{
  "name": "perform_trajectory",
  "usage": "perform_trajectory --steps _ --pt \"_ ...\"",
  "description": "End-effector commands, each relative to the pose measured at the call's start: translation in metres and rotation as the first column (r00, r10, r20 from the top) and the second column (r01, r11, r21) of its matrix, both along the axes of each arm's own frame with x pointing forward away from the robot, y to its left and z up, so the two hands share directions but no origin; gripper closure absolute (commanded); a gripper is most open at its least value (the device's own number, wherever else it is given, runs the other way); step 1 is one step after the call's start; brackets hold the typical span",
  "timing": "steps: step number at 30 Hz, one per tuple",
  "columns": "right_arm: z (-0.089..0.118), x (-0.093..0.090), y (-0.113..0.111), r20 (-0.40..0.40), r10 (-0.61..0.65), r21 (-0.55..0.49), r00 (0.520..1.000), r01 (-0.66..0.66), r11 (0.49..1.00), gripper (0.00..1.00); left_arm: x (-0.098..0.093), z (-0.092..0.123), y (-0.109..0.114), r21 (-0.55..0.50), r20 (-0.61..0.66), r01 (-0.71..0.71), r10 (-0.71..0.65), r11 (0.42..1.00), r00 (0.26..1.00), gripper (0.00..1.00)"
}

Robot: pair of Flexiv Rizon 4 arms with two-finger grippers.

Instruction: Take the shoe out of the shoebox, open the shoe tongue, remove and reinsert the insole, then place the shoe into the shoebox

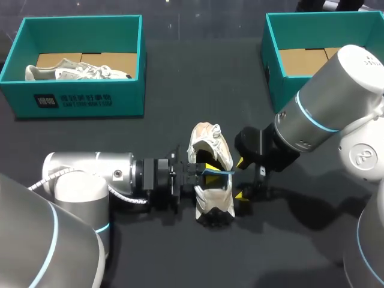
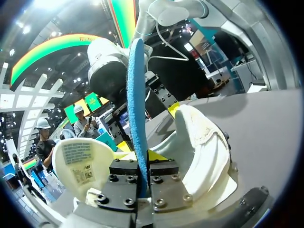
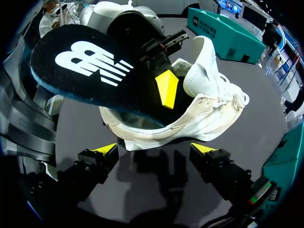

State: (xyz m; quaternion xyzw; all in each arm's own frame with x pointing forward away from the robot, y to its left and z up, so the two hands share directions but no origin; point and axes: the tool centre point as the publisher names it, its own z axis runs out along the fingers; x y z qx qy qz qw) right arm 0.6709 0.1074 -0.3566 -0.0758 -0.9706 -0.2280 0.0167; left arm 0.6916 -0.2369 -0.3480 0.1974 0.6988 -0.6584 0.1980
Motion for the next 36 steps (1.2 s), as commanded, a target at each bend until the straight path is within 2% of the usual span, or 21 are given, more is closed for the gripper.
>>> perform_trajectory --steps 1,2,3,10,13,18,19,20,22,26,36 --pt "0.000 -0.001 0.000 0.002 -0.002 -0.002 1.000 0.002 1.000 0.00 0.001 0.000 0.000 -0.007 -0.011 0.008 -0.008 1.000 1.000 1.00" --pt "0.000 -0.001 0.000 0.002 -0.002 -0.002 1.000 0.002 1.000 0.00 0.000 0.002 0.000 -0.008 -0.011 0.008 -0.008 1.000 1.000 0.96" --pt "0.000 -0.001 0.000 0.002 -0.002 -0.002 1.000 0.002 1.000 0.00 -0.001 0.005 0.000 -0.017 -0.021 0.012 -0.013 1.000 1.000 0.76" --pt "0.000 -0.001 0.000 0.002 -0.002 -0.002 1.000 0.002 1.000 0.00 -0.011 0.025 0.001 -0.025 -0.034 0.024 -0.025 0.999 0.999 0.65" --pt "0.000 -0.001 0.000 0.002 -0.002 -0.002 1.000 0.002 1.000 0.00 -0.016 0.033 0.000 -0.030 -0.038 0.033 -0.034 0.999 0.999 0.63" --pt "0.000 -0.001 0.000 0.002 -0.002 -0.002 1.000 0.002 1.000 0.00 -0.024 0.043 -0.002 -0.026 -0.032 0.058 -0.059 0.998 0.998 0.63" --pt "0.000 -0.001 0.000 0.002 -0.002 -0.002 1.000 0.002 1.000 0.00 -0.026 0.044 -0.003 -0.025 -0.026 0.062 -0.062 0.998 0.998 0.65" --pt "0.000 -0.001 0.000 0.002 -0.002 -0.002 1.000 0.002 1.000 0.00 -0.027 0.043 -0.004 -0.025 -0.025 0.067 -0.068 0.997 0.997 0.74" --pt "0.000 -0.001 0.000 0.002 -0.002 -0.002 1.000 0.002 1.000 0.00 -0.030 0.042 -0.005 -0.024 -0.021 0.075 -0.076 0.997 0.997 1.00" --pt "0.000 -0.001 0.000 0.002 -0.002 -0.002 1.000 0.002 1.000 0.00 -0.029 0.035 -0.007 -0.007 -0.005 0.083 -0.083 0.997 0.997 1.00" --pt "0.000 -0.001 0.000 0.002 -0.002 -0.002 1.000 0.002 1.000 0.00 -0.012 0.013 -0.007 0.027 0.049 0.052 -0.053 0.998 0.997 1.00"
